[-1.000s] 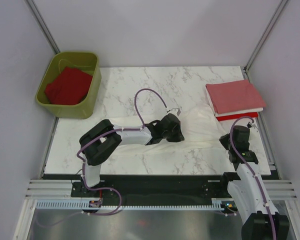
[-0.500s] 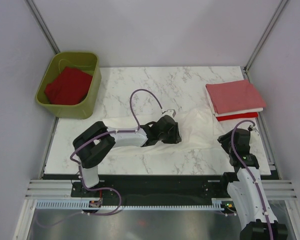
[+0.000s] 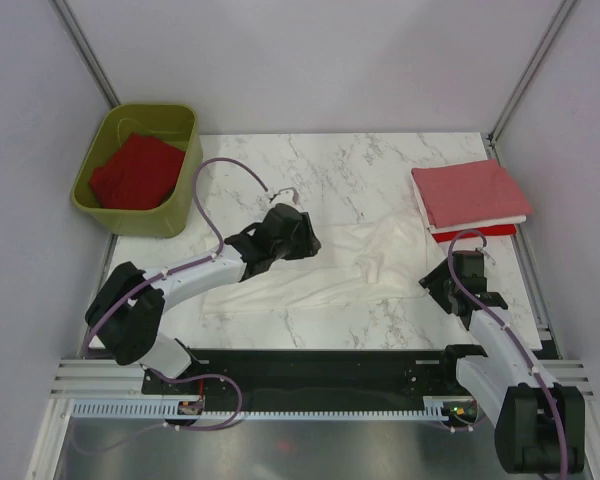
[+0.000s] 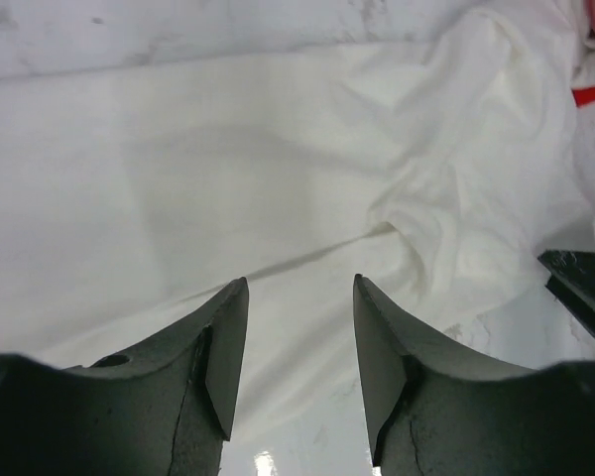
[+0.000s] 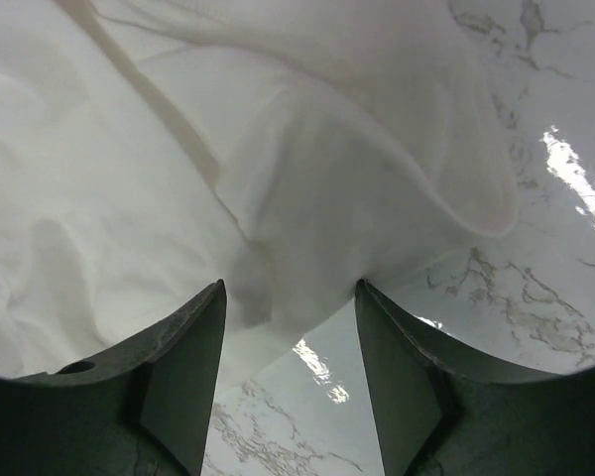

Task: Fold and stack the t-shirts
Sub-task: Fold the tshirt

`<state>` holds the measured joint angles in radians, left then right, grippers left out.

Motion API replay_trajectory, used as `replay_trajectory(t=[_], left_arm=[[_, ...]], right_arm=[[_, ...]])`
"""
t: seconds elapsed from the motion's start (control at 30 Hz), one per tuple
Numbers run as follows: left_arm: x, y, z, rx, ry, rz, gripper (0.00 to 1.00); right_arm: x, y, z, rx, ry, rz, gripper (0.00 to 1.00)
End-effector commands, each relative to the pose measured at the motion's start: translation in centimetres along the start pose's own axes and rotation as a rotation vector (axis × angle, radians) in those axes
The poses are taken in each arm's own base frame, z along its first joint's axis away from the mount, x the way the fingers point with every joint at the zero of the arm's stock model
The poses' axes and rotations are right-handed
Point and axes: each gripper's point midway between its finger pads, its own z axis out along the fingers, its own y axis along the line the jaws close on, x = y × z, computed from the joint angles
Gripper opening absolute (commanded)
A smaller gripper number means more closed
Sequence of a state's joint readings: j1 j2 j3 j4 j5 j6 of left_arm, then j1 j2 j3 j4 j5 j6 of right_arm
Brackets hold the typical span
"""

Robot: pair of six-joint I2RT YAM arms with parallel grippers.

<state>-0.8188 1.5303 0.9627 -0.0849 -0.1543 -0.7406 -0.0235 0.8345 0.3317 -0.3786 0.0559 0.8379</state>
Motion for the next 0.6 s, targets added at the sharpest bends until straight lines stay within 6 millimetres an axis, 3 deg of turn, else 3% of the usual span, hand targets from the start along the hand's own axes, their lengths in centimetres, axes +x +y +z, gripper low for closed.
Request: replay_trajectory(t=[0.0,0.17,0.2,0.27,0.3,0.37,0.57], left_arm=[[-1.6,4.7,-1.5,-0.1,-0.029,-0.008,0.54],[-1.8,8.5,-2.0,-0.2,-0.051,-0.048,0.56],[-1.9,10.0,-1.8,-0.238,-0.047,-0.071,0.56],[-1.7,11.9,-1.6,-0.293,-0.042,-0.113,0.56],[-1.9,13.0,-1.7,-0.327,-0.042,-0.135,0.56],[-1.6,14.1,-1.5,-0.379,-0.033,-0.135,0.56],[-1.2,16.6,-1.1,-0.527,-0.012,-0.17,0.57]], right_arm=[[-0.1,2.5,0.7,-0.068,0.005,-0.021,0.63],[-0.3,2.2,1.9,-0.009,-0.01,-0.026,0.49],[-0.6,2.4,2.1,-0.011,-0.022,-0.022,0.38],[-1.1,2.8,2.3,-0.011,-0.037,-0.024,0.26],[-1.1,2.9,2.7,-0.004,-0.026,-0.033,0.11],[-1.3,4.6,3.0,-0.032,-0.004,-0.057,0.03],[0.1,9.6,5.9,-0.042,0.049,-0.175,0.0]])
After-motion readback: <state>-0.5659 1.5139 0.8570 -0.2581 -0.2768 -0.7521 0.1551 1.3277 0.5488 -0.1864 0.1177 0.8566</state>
